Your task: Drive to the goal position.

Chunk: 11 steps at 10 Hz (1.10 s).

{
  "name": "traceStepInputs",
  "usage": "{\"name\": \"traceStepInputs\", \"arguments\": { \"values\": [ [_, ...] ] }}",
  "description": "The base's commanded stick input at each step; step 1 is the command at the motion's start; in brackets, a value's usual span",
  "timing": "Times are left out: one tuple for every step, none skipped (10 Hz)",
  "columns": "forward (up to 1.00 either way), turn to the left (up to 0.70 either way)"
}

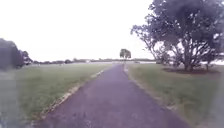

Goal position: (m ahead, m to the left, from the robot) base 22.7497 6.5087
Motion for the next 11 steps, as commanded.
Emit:
{"name": "traceStepInputs", "arguments": {
  "values": [
    [0.7, 0.0],
    [0.7, 0.0],
    [0.7, 0.0],
    [0.7, 0.0],
    [0.7, 0.0],
    [0.7, 0.0],
    [0.69, 0.0],
    [0.36, 0.0],
    [0.03, 0.0],
    [0.0, 0.0],
    [0.0, 0.0]
  ]
}}
